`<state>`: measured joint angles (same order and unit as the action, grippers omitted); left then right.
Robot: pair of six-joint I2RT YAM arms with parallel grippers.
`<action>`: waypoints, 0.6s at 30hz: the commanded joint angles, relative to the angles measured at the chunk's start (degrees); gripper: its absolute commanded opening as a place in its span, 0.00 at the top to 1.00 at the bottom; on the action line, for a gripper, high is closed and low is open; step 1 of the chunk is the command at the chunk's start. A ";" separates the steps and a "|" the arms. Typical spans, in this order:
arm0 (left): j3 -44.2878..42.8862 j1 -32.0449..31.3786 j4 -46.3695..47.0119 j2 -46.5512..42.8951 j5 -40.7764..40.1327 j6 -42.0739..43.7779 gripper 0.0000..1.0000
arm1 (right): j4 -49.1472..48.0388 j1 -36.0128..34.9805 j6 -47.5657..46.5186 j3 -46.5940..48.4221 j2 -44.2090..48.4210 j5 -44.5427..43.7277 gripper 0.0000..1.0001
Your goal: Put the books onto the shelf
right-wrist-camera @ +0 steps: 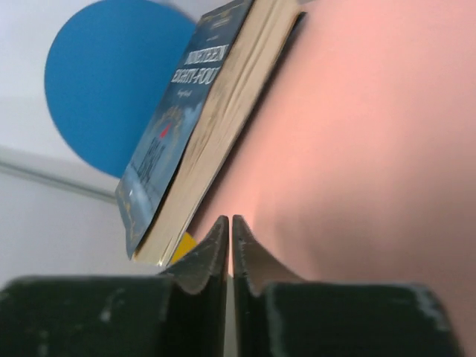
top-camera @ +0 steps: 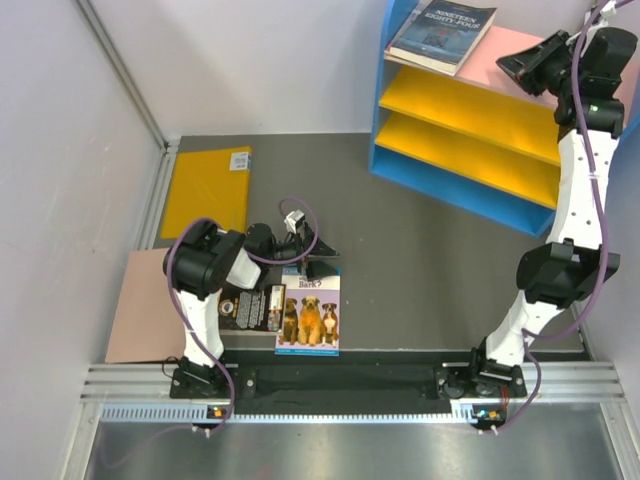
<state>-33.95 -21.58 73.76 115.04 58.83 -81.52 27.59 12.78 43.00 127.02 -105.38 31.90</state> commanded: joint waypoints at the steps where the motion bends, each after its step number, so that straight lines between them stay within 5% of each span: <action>1: -0.32 -0.65 23.54 0.62 -0.29 0.13 0.01 | -0.26 0.06 -2.39 -0.28 0.01 -2.46 1.00; 18: -0.76 -1.27 23.10 0.71 -0.47 0.13 0.01 | -3.42 -2.75 -2.67 -1.61 -3.77 -6.32 1.00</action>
<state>-33.95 -22.57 73.76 115.04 58.76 -81.60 28.80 11.64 40.51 125.58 -106.04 27.42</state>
